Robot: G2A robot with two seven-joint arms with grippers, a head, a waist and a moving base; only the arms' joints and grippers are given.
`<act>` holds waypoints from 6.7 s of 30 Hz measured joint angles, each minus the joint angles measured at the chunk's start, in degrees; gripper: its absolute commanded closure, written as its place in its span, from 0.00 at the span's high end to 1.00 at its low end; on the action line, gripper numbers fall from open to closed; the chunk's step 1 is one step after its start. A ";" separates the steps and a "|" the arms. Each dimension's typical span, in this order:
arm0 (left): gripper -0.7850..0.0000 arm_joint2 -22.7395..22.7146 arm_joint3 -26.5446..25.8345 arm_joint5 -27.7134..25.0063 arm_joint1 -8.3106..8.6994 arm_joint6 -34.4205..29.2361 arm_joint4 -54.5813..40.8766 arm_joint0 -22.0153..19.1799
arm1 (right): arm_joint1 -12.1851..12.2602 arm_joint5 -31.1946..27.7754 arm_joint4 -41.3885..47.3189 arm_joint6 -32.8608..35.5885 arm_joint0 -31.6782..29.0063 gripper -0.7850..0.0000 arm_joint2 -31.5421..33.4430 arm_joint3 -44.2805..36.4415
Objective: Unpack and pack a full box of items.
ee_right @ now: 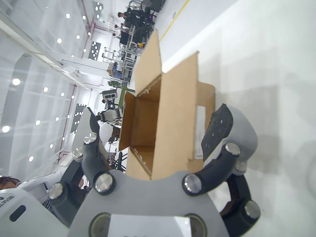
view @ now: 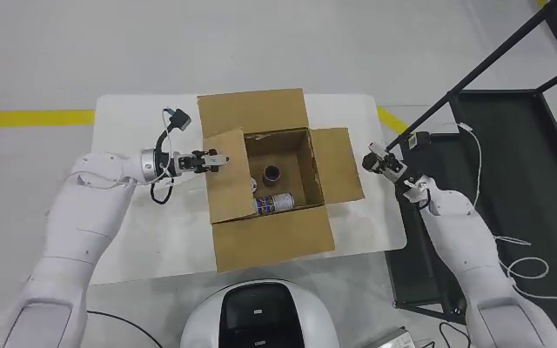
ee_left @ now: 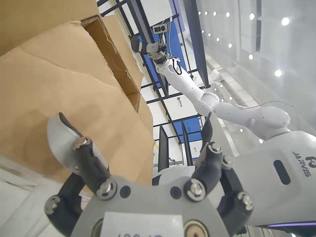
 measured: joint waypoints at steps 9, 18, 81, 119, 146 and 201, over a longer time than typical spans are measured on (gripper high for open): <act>1.00 2.32 0.16 -3.29 0.37 3.31 3.45 -1.24 | -1.44 -3.38 2.16 5.63 1.03 1.00 -4.06 0.83; 1.00 -3.59 -1.77 -4.74 2.84 4.75 -0.97 -0.17 | -0.89 -2.80 13.24 13.66 -1.19 1.00 -2.28 -13.77; 1.00 -2.37 5.89 -21.08 6.06 26.70 18.19 -2.18 | 1.53 9.95 -1.15 18.52 -4.98 1.00 0.27 -26.32; 1.00 12.53 37.32 -22.57 -9.41 22.55 2.02 -18.87 | 2.13 33.41 1.61 27.83 -9.95 1.00 -4.34 -23.67; 1.00 25.13 13.08 -25.45 3.68 25.45 4.68 -13.52 | 1.17 42.46 25.39 25.73 -9.96 1.00 -0.51 -22.57; 1.00 15.78 -1.01 -25.45 20.51 25.48 -11.27 -3.34 | -3.62 23.41 10.01 14.52 6.78 1.00 -9.49 -14.77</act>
